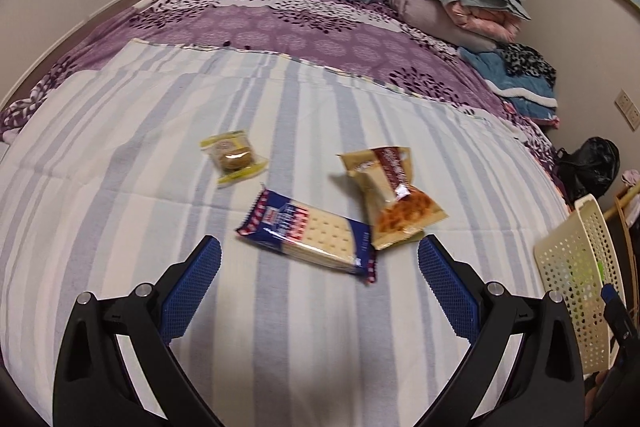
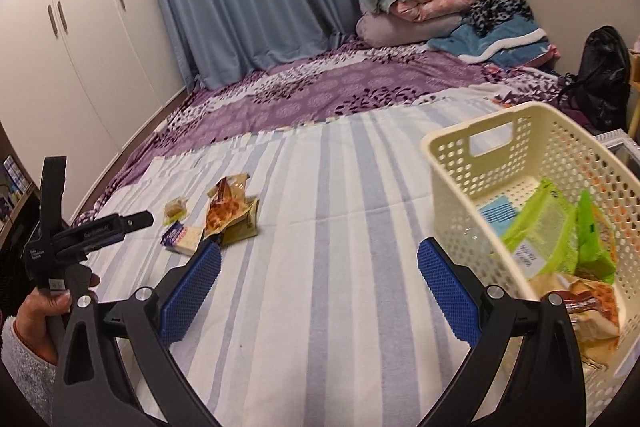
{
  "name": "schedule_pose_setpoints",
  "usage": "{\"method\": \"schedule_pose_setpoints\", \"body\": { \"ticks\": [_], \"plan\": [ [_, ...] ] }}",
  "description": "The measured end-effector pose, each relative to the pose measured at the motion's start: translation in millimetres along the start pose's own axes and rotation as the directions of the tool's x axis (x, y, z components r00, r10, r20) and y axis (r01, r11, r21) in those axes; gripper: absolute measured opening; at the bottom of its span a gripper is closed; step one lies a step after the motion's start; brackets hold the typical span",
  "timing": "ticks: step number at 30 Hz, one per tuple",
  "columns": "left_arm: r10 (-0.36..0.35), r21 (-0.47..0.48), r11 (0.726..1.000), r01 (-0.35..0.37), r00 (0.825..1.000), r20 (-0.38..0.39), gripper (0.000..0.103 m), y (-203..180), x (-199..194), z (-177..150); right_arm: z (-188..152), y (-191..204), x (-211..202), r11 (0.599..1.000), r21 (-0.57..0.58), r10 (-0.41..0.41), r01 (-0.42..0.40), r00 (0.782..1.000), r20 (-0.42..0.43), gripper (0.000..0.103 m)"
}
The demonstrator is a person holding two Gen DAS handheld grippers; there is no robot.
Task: Organize snacks
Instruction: 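Grasp the small yellow-wrapped cake with the left tool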
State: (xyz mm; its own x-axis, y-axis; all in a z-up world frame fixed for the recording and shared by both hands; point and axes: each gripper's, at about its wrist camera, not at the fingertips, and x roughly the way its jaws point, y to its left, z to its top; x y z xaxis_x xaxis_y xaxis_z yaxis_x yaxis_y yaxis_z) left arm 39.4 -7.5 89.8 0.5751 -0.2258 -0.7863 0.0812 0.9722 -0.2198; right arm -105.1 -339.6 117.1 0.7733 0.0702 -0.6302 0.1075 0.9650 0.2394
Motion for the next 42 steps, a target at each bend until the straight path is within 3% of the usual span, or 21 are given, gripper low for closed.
{"method": "schedule_pose_setpoints", "body": {
  "ticks": [17,27,39,40,42],
  "plan": [
    [0.122,-0.073,0.989,-0.125,0.992,-0.046,0.100,57.0,71.8,49.1,-2.0,34.0,37.1,0.993,-0.098,0.056,-0.069,0.991,-0.123,0.098],
    [0.135,-0.113,0.983,-0.147,0.985,-0.104,0.100,72.0,118.1,81.9,-1.7,42.1,61.9,0.992,-0.109,0.051,-0.071,0.983,-0.174,0.098],
    [0.193,-0.094,0.974,-0.206,0.972,-0.131,0.100,79.2,144.3,85.5,-3.1,49.7,83.1,0.990,-0.109,0.059,-0.084,0.974,-0.218,0.098],
    [0.192,-0.098,0.974,-0.205,0.973,-0.129,0.097,79.8,145.1,84.5,-3.6,50.1,84.3,0.990,-0.109,0.059,-0.085,0.974,-0.220,0.098],
    [0.189,-0.102,0.974,-0.203,0.973,-0.132,0.080,81.1,147.1,81.9,-4.6,50.9,86.2,0.990,-0.109,0.061,-0.087,0.972,-0.225,0.098]
  ]
}}
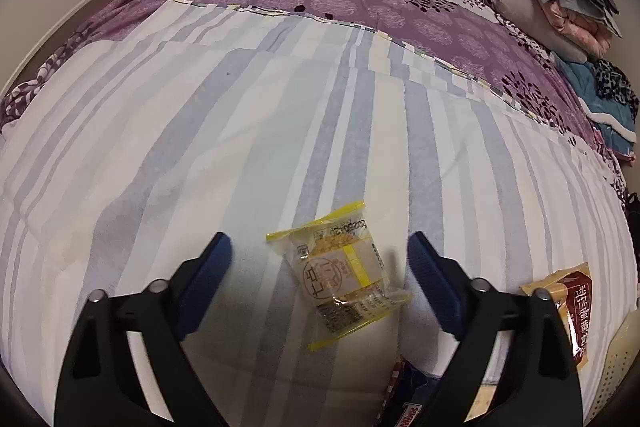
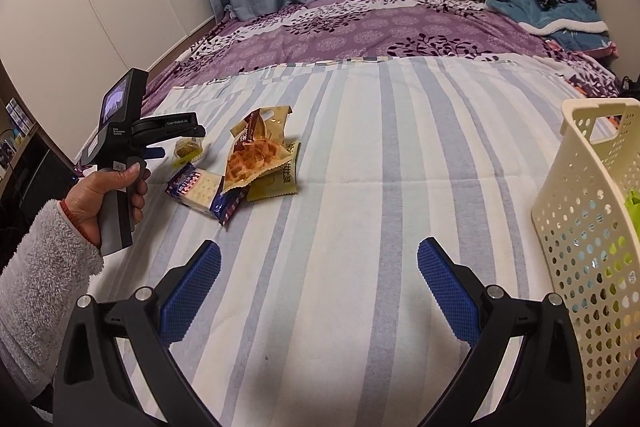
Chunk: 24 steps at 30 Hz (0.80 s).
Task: Organize snacks
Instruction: 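Grasp the small yellow-wrapped cake with the left tool, then grasp the second brown waffle bag with the right tool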
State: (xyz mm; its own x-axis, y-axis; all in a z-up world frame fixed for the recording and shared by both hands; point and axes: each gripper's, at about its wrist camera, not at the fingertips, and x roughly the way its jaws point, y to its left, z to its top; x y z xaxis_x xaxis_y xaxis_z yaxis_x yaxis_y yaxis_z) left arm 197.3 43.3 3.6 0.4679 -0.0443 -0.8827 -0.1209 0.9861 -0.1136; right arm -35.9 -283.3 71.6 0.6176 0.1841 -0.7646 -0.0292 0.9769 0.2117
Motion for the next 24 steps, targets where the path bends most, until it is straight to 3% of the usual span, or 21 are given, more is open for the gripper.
{"method": "schedule_pose_setpoints", "body": {
  "ticks": [1,7,10,24],
  "plan": [
    [-0.003,-0.001,1.000,0.003,1.000,-0.008,0.068,0.6,2.1,-0.8,0.2,0.4,1.6,1.000,-0.001,0.001,-0.001,1.000,-0.003,0.098],
    [-0.053,0.008,0.999,0.053,0.999,0.013,0.044,1.5,-3.2,-6.3,4.9,2.8,10.9,1.000,-0.003,0.000,0.000,1.000,-0.007,0.098],
    [-0.061,0.019,0.998,0.060,0.998,0.027,0.040,0.6,-8.5,-10.1,11.5,7.4,18.7,1.000,-0.021,0.002,-0.002,1.000,-0.006,0.098],
    [-0.115,0.028,0.993,0.113,0.988,0.104,0.040,15.1,-53.0,-20.4,66.2,56.7,79.4,0.986,-0.164,-0.016,0.023,0.999,0.041,0.098]
  ]
}}
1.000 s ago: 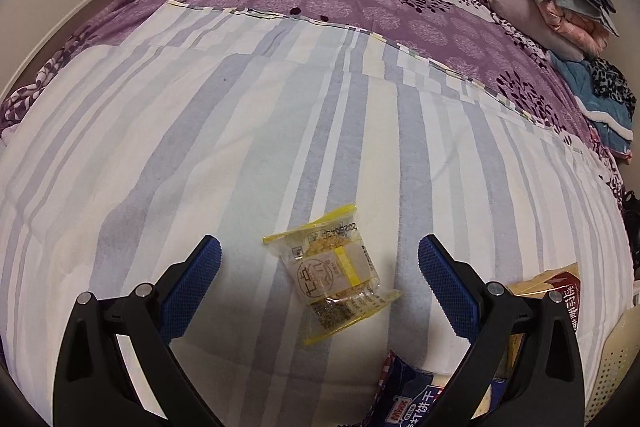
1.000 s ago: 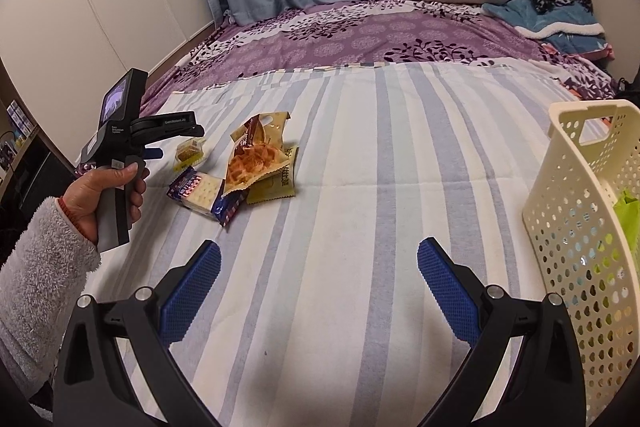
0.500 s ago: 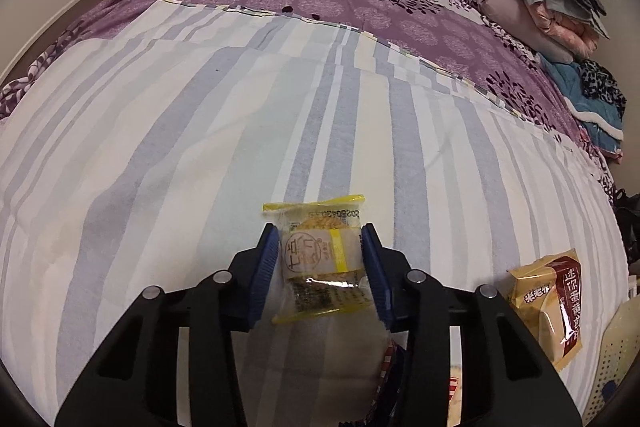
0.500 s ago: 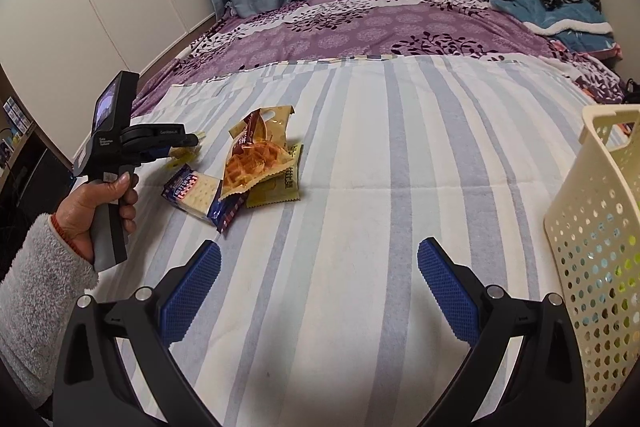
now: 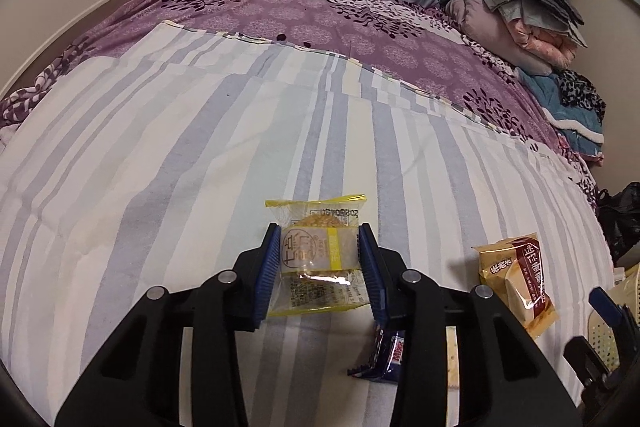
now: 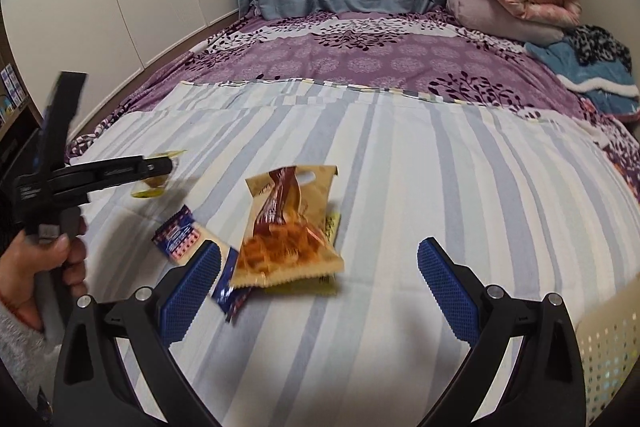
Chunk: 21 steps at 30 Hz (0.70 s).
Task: Organize snacks
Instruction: 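Grasp the second brown waffle bag with the right tool, then lift the waffle bag toward the basket with the right tool while the left tool holds the cake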
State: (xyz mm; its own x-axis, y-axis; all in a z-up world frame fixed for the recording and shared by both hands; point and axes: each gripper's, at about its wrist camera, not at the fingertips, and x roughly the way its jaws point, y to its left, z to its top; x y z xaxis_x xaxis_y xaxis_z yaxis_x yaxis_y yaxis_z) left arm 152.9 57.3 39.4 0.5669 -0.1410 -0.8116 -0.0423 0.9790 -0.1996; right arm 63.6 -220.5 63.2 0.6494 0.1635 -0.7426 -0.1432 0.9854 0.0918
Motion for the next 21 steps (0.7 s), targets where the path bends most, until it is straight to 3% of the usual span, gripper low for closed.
{"method": "schedule_pose_setpoints", "body": {
  "ticks": [13,20,21],
  "plan": [
    [-0.038,-0.011,0.999,0.038,0.999,0.026,0.040,8.3,-28.9,-11.9,25.2,25.4,73.1,0.994,-0.096,-0.058,0.049,0.995,-0.084,0.098],
    [-0.053,-0.022,0.998,0.053,0.998,0.023,0.040,10.3,-33.4,-18.5,20.8,21.3,78.9,0.998,-0.060,-0.005,-0.003,0.991,-0.135,0.058],
    [-0.056,-0.023,0.998,0.057,0.998,0.024,0.040,10.2,-34.6,-19.4,20.4,22.1,78.2,0.998,-0.061,-0.005,-0.003,0.991,-0.134,0.058]
  ]
}}
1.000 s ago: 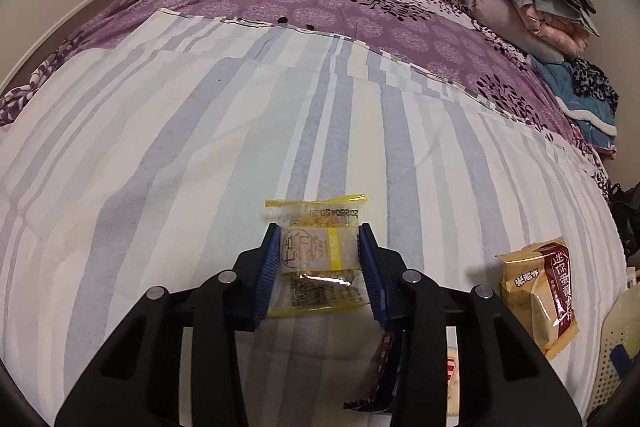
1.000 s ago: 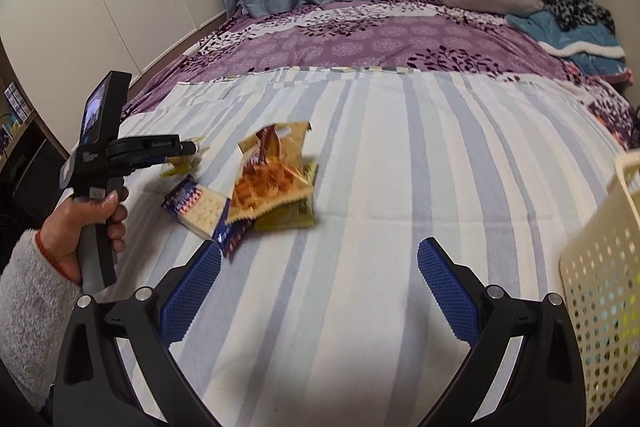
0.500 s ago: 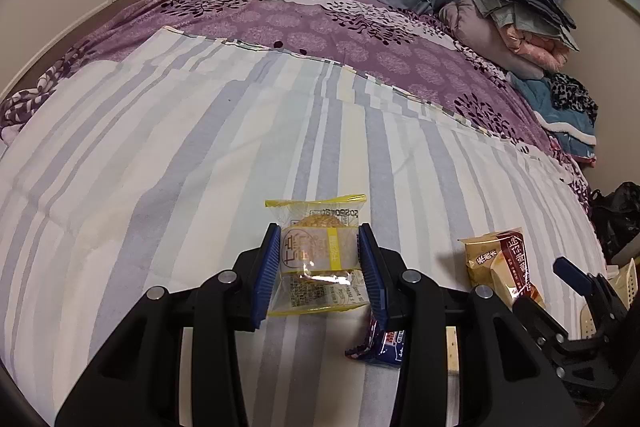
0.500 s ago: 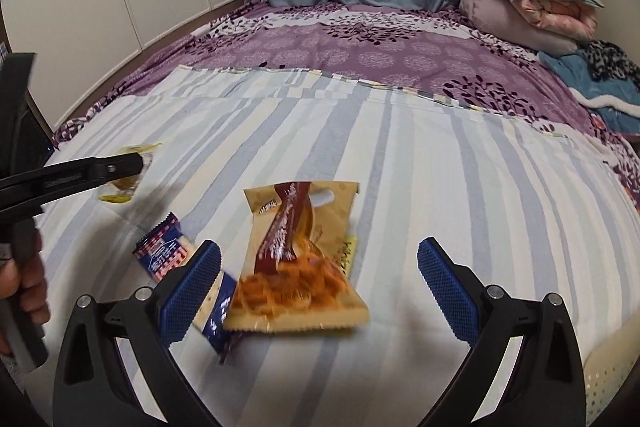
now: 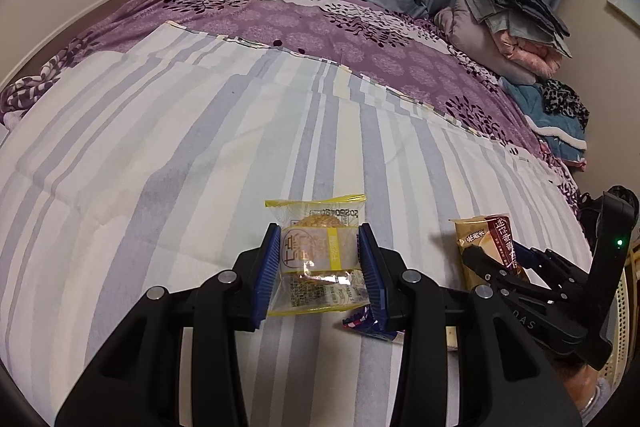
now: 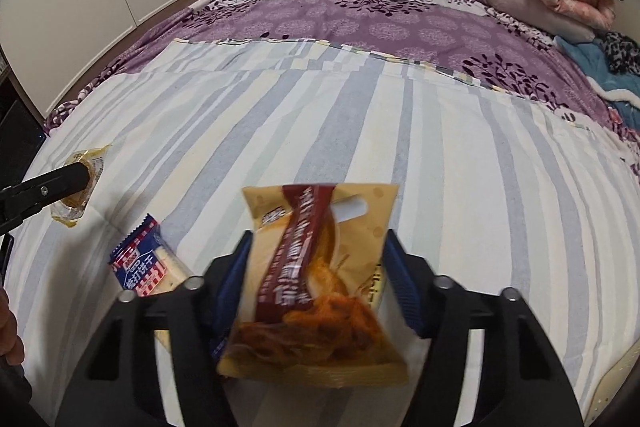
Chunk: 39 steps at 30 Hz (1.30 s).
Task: Organize snacks
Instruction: 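Lift the waffle bag toward the basket with the right tool while the left tool holds the cake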
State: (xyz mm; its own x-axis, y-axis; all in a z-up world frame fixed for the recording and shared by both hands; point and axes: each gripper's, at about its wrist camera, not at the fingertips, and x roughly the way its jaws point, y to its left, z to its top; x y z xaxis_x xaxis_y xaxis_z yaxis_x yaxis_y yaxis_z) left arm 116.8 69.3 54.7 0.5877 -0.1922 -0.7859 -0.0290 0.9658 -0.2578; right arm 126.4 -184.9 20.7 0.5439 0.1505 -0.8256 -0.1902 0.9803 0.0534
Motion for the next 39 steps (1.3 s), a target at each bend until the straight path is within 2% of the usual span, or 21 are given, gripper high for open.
{"method": "schedule_pose_setpoints", "body": {
  "ticks": [6,20,27,39],
  "plan": [
    [-0.011,-0.001,1.000,0.011,1.000,0.009,0.040,-2.3,-9.0,-3.6,-4.1,-4.4,-22.9,1.000,0.028,0.011,-0.012,0.999,0.041,0.056],
    [-0.057,0.036,0.998,0.055,0.997,0.047,0.040,-26.1,-46.1,-16.9,-29.6,-37.5,-112.9,0.988,0.152,0.002,-0.032,0.981,0.194,0.055],
    [-0.078,0.065,0.995,0.074,0.995,0.067,0.040,-40.8,-68.6,-25.9,-48.1,-55.4,-157.5,0.980,0.198,-0.033,-0.019,0.966,0.256,0.055],
    [-0.117,0.134,0.985,0.107,0.990,0.075,0.040,-75.5,-95.2,-46.7,-93.7,-100.5,-228.6,0.947,0.316,-0.157,0.052,0.935,0.318,0.055]
  ]
}}
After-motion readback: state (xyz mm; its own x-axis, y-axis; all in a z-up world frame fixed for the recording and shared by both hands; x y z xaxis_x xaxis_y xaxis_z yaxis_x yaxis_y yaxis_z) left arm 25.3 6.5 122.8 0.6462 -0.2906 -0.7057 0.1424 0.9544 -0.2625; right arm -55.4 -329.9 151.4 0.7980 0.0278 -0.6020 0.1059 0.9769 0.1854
